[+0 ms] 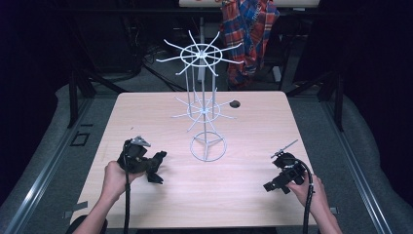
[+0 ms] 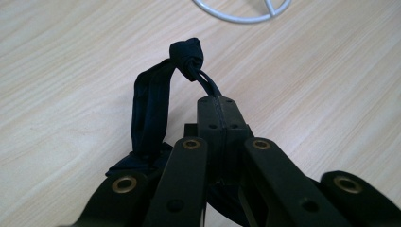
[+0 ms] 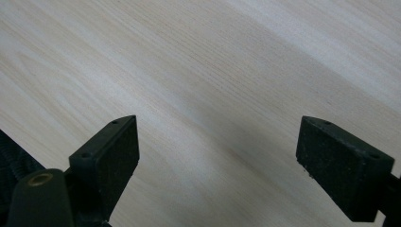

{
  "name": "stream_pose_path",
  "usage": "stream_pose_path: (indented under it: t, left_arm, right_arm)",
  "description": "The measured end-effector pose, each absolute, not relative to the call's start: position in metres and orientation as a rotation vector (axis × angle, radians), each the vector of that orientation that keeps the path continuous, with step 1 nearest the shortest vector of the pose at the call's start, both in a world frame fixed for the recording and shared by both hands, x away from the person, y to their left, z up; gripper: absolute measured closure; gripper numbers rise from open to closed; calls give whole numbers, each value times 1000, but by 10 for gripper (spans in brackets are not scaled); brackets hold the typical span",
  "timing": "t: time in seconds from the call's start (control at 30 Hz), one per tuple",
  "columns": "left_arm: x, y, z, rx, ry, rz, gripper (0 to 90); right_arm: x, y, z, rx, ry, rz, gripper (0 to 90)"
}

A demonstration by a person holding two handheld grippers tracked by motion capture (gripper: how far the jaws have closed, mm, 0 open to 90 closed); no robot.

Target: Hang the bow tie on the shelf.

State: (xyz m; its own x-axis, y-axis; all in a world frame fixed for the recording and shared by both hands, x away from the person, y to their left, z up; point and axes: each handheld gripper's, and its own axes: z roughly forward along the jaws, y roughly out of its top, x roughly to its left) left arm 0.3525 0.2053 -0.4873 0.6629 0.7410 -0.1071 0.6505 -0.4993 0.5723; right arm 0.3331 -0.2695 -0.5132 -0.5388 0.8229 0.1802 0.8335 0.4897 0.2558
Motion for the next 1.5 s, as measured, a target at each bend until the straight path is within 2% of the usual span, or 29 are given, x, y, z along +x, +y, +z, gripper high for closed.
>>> stream_pose_path:
  t: [0.67, 1.5]
  left_arm:
    - [353, 215, -473, 2199, 1067, 190, 900]
    - [357, 222, -453, 2112, 1057, 251, 900]
  right_arm:
    - [333, -271, -514, -1490, -2691, -476, 137]
    - [334, -270, -514, -1487, -2683, -471, 137]
